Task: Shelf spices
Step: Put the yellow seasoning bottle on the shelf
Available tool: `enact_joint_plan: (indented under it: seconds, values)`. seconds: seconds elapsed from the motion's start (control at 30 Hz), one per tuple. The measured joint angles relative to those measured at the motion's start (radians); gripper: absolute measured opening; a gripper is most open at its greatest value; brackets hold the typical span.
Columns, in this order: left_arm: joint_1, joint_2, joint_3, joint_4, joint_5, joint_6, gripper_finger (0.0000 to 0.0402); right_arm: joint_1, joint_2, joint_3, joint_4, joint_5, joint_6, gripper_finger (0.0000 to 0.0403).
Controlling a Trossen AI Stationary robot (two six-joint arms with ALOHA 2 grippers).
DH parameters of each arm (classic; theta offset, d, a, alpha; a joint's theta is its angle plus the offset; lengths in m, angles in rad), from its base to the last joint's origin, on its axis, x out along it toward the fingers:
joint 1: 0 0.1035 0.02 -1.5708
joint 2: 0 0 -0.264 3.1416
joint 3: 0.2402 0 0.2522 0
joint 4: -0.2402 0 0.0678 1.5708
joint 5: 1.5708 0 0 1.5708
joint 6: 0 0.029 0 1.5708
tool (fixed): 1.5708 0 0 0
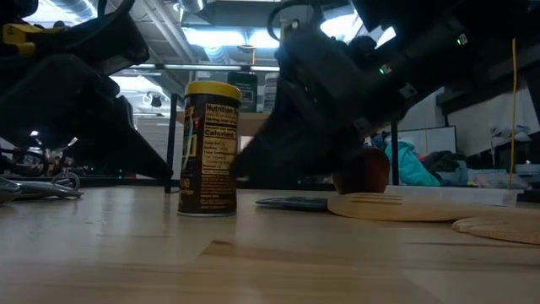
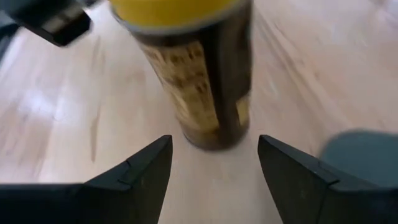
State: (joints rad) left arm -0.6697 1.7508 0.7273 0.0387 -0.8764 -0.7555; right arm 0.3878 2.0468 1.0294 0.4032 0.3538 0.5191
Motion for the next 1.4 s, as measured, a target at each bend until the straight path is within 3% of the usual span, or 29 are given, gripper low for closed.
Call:
enact_joint_plan:
  seconds: [0.17,0.4,0.53,1.0,1.4]
  values:
    - [0.000,0.000,0.000,0.008,-0.001,0.000,0.0003,0.042,0.000,0.000,-0.003,0.030,0.032,0.0244]
    - [0.000,0.001,0.000,0.095,-0.001,0.043,0.0003,0.105,0.000,0.000,0.008,0.237,0.033,0.0243]
    - [0.000,0.003,0.000,0.132,-0.001,0.061,0.0003,0.112,0.000,0.000,0.016,0.302,0.043,0.0243]
    - [-0.005,0.200,0.005,0.354,-0.005,0.042,0.0003,0.108,0.080,0.001,0.096,0.256,0.147,0.0244]
    - [-0.005,0.212,0.006,0.374,-0.023,0.049,0.0003,0.108,0.080,0.001,0.090,0.256,0.146,0.0244]
